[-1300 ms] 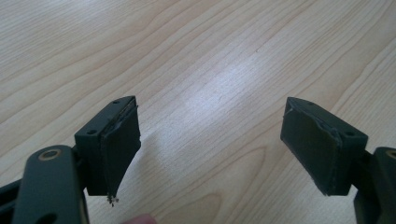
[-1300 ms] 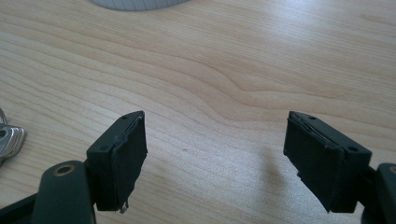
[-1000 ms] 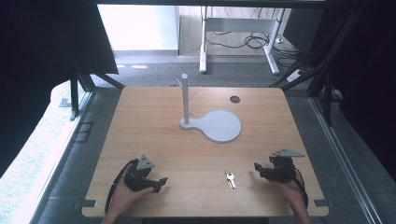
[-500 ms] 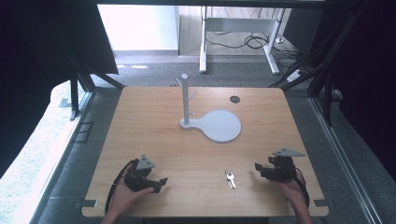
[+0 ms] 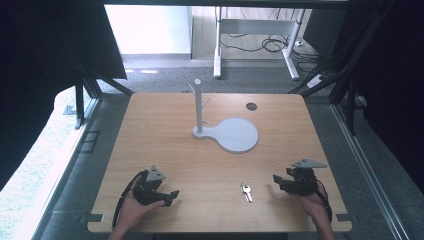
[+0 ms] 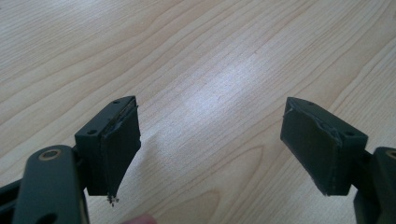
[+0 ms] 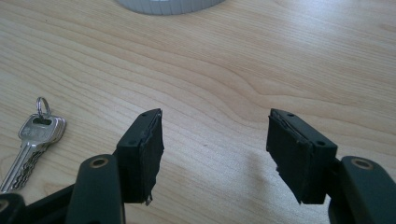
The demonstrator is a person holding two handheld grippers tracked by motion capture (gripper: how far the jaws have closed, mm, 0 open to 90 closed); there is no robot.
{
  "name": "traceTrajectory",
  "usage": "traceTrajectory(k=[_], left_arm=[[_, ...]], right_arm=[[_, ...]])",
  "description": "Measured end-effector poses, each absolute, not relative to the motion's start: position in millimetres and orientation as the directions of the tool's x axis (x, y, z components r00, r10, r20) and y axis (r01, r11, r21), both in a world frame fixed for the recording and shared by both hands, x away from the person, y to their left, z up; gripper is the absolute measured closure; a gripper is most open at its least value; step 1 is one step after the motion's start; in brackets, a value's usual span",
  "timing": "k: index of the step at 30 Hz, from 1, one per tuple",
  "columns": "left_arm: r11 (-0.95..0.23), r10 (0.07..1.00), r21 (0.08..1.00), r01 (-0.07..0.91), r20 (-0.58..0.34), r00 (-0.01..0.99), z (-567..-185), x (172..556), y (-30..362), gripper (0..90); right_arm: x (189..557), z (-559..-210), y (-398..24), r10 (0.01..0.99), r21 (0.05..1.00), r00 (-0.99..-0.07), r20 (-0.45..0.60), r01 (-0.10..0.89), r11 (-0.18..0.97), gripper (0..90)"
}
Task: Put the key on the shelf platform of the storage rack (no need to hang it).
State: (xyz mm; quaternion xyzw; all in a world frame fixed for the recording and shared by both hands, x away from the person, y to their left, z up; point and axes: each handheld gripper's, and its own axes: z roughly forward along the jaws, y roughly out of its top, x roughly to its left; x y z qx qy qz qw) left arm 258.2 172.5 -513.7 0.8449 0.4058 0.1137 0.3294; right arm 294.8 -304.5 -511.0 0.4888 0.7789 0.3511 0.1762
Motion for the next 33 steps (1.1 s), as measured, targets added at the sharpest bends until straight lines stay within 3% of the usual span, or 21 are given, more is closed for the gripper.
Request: traceTrajectory(k=[8, 13, 33], left_arm=[[-0.439, 0.776, 0.651, 0.619, -0.072, 0.626, -512, 258, 177, 20.3], [-0.444, 0.772, 0.649, 0.618, -0.072, 0.631, -513, 258, 176, 20.4], [-0.451, 0.768, 0.648, 0.614, -0.069, 0.637, -511, 257, 174, 20.4]], right_arm=[[295, -505, -304, 0.873, 0.707, -0.48, 0.08, 0.645, 0.289, 38.1], [296, -499, -299, 0.853, 0.652, -0.519, 0.062, 0.668, 0.359, 41.0], [304, -441, -269, 0.743, 0.564, -0.668, 0.045, 0.631, 0.533, 48.0]])
